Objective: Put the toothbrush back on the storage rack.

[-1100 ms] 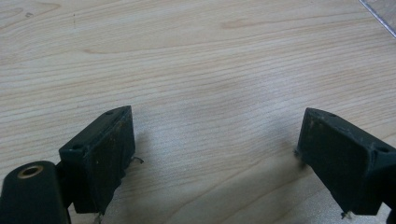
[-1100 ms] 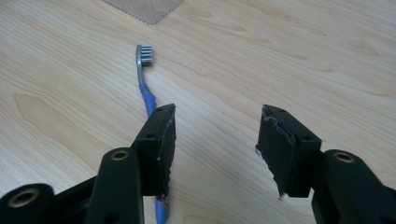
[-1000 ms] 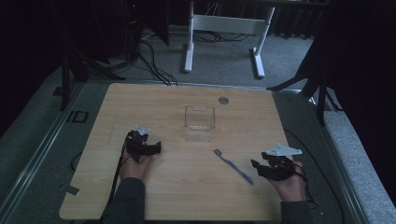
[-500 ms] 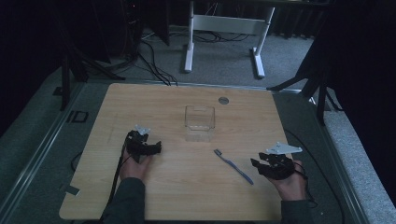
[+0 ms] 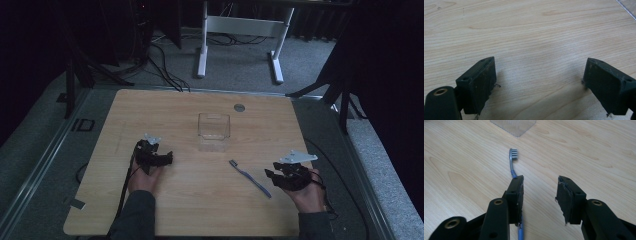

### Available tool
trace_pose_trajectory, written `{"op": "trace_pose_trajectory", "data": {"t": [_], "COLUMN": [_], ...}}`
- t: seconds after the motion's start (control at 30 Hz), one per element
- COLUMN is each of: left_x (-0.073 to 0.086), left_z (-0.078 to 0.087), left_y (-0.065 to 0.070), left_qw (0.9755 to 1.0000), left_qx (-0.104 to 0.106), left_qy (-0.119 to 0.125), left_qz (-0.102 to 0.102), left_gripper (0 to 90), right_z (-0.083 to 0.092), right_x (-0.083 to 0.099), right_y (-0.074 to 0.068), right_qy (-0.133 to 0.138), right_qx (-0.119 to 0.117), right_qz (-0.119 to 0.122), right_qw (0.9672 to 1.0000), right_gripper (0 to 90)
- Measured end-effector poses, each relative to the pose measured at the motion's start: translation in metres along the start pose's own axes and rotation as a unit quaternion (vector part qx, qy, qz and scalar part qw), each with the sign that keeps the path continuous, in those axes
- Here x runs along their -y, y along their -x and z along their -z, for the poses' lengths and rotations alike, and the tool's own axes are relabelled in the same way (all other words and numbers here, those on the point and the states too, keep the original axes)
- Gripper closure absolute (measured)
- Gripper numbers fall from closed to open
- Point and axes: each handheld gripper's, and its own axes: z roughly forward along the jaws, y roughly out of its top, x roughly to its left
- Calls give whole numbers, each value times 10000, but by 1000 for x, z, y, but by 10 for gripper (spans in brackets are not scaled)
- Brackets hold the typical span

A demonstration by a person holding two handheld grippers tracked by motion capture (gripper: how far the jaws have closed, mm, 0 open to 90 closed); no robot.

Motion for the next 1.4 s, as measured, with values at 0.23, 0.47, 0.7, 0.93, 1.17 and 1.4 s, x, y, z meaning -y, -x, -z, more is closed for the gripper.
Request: {"op": "trace_pose_trajectory", "data": {"t": [0.23, 0.47, 0.7, 0.93, 1.17, 1.4], "left_x": [0, 0, 0, 0, 0, 0], "left_z": [0, 0, 0, 0, 0, 0], "left_y": [0, 0, 0, 0, 0, 0], "left_qw": [10000, 10000, 10000, 10000, 10000, 10000], "left_qx": [-2, 1, 3, 4, 3, 4], "left_qy": [2, 3, 2, 2, 3, 4], "left_qz": [3, 3, 1, -1, 0, 0], "left_gripper": [115, 115, 116, 116, 116, 116], "right_z": [-5, -8, -11, -13, -16, -19], "right_x": [-8, -14, -21, -26, -29, -32], "right_y": [-4, -6, -9, -10, -10, -11], "right_qy": [-115, -154, -161, -193, -265, -349], "right_qx": [-123, -142, -155, -169, -196, -219], "right_qz": [101, 139, 204, 256, 293, 342], "right_qw": [9998, 9997, 9995, 9993, 9990, 9986], "right_gripper": [560, 558, 551, 553, 555, 561]}}
